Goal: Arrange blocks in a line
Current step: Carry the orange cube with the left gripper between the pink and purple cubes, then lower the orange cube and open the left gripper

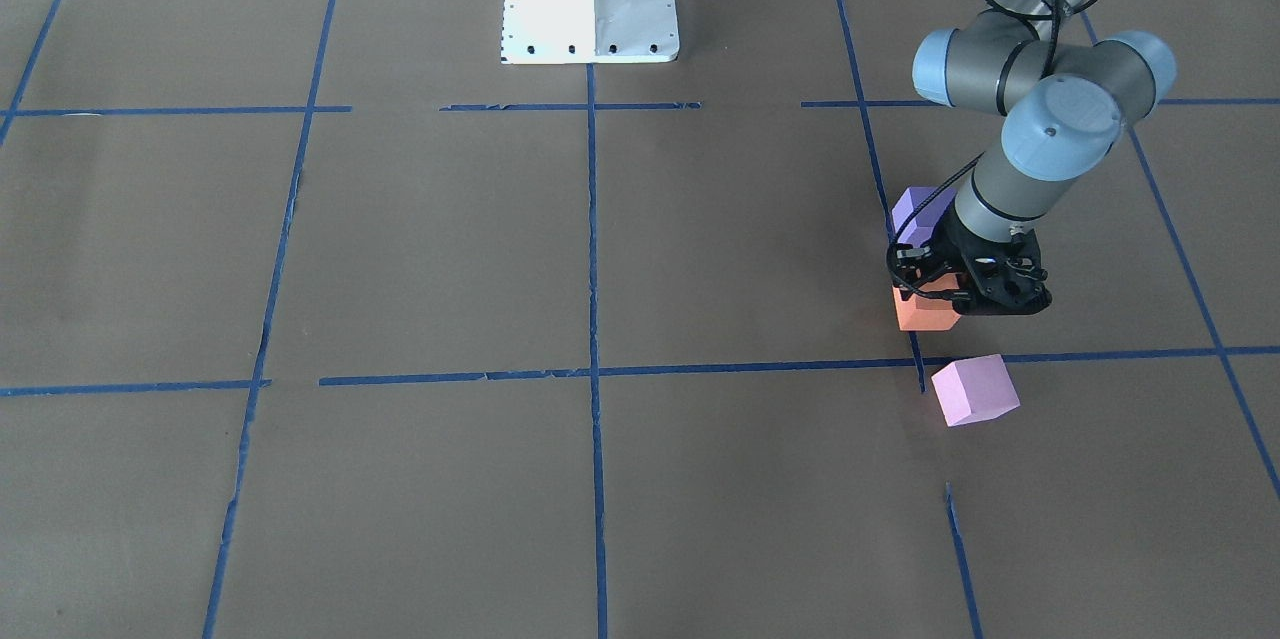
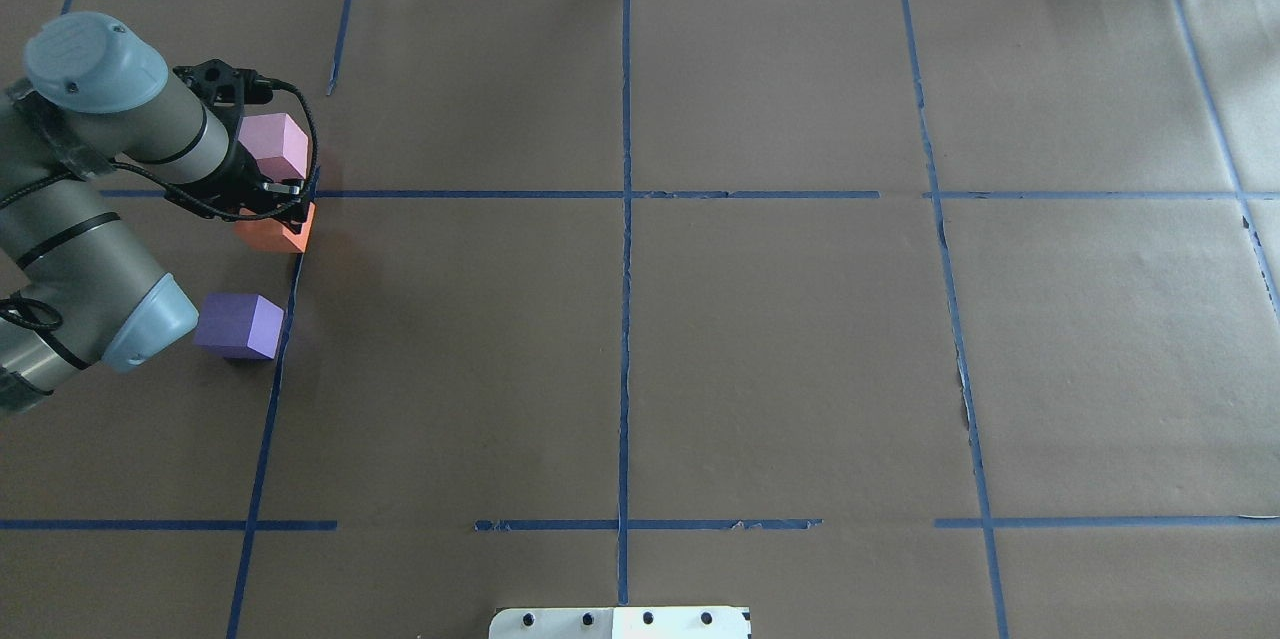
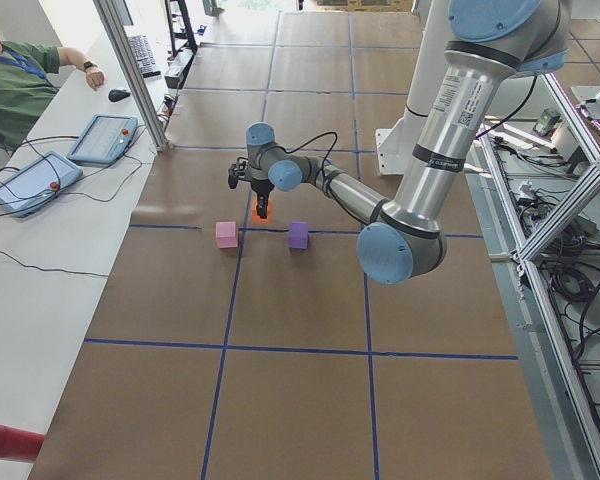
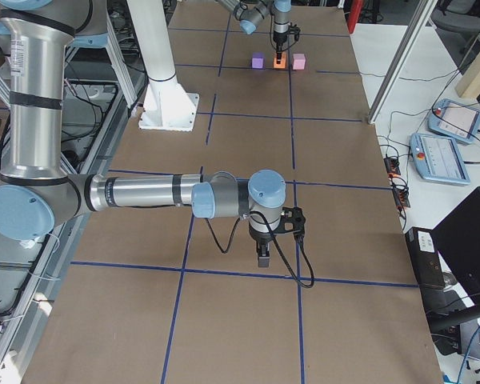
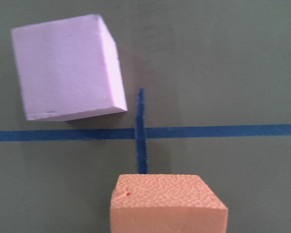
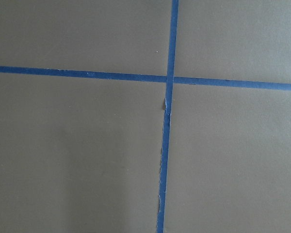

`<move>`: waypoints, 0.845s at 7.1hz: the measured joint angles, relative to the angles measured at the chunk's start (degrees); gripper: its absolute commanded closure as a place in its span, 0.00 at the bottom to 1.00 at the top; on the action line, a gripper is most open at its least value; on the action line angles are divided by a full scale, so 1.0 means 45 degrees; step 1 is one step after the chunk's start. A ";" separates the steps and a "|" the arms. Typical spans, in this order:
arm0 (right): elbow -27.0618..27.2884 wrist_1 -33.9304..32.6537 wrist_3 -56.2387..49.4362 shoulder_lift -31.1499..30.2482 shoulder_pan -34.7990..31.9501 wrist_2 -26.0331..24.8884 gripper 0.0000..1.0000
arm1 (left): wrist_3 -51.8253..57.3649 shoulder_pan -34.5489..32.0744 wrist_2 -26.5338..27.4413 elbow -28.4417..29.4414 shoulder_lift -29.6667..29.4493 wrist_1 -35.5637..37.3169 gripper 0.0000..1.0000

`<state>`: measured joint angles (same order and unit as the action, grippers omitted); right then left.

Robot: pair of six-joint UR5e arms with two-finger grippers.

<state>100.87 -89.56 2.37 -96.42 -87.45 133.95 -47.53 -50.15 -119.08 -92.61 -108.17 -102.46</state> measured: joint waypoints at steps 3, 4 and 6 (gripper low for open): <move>-0.0004 0.0000 0.0000 0.0000 0.0000 0.0000 0.00 | 0.0616 -0.0248 -0.0242 0.0186 0.0201 -0.0008 0.23; -0.0004 0.0000 0.0000 0.0000 0.0000 0.0000 0.00 | 0.0610 -0.0219 -0.0549 0.0187 0.0146 -0.0062 0.04; -0.0002 0.0000 0.0000 0.0000 0.0000 0.0004 0.00 | 0.0570 -0.0218 -0.0874 0.0174 0.0108 -0.0192 0.01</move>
<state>100.86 -89.56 2.37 -96.42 -87.45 133.96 -44.97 -51.13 -123.02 -91.83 -107.68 -103.33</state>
